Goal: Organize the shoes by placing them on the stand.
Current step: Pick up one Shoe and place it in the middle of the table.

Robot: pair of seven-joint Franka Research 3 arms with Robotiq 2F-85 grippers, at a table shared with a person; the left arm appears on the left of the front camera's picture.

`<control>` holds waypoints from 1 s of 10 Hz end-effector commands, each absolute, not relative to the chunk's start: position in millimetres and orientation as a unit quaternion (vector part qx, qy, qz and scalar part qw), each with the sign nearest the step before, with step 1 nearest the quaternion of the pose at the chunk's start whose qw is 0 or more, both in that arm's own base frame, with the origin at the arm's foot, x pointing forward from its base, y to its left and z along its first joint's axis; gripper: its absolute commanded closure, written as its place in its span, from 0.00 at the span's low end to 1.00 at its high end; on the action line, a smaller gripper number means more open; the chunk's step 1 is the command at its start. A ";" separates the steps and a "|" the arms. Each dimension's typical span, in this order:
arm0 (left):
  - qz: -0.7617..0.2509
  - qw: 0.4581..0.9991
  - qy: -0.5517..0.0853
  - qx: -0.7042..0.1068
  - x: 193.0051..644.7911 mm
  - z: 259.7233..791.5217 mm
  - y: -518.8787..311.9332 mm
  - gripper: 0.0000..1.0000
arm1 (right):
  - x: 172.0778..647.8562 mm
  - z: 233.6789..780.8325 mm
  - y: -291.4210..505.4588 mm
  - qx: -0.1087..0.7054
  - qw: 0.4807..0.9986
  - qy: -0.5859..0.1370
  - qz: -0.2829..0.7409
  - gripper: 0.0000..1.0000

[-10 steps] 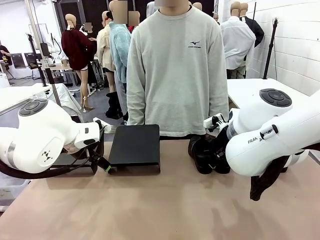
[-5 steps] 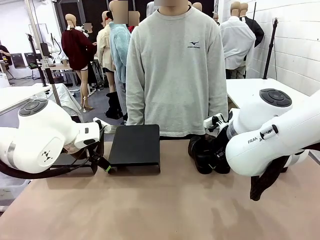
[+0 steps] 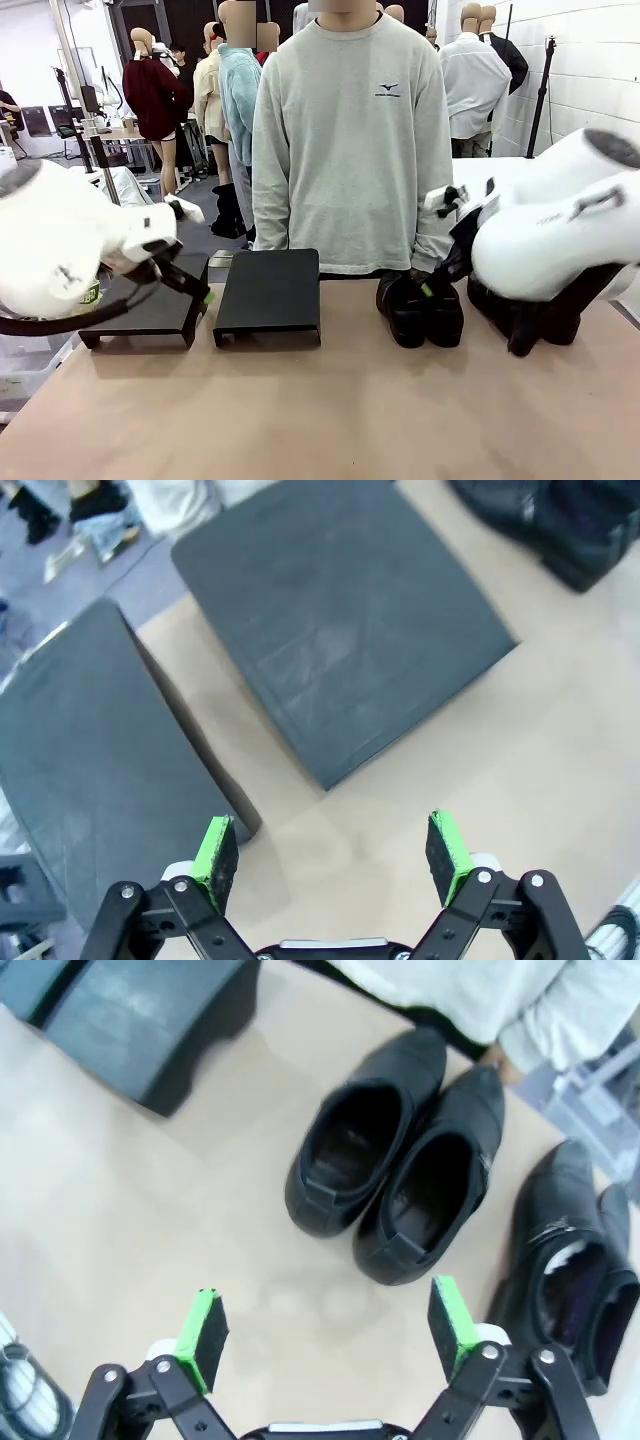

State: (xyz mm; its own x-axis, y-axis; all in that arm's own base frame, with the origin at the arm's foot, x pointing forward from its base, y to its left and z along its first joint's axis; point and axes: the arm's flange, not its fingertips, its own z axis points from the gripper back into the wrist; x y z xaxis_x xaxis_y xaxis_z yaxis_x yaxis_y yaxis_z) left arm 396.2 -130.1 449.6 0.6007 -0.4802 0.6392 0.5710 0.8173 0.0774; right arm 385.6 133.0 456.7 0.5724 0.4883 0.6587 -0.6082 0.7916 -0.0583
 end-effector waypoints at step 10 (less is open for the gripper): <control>-0.308 0.838 -0.408 -0.188 345.1 508.2 -20.2 0.02 | 375.2 494.0 24.1 0.233 0.873 -0.356 0.238 0.00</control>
State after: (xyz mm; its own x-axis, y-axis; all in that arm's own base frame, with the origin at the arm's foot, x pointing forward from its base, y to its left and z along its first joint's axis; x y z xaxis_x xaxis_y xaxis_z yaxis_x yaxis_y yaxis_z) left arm 361.6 -15.8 536.3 0.4565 -0.3603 0.8135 0.6957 0.7145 -0.0739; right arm 365.9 18.1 501.1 0.5803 0.2770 0.7659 -0.6635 0.7061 0.2473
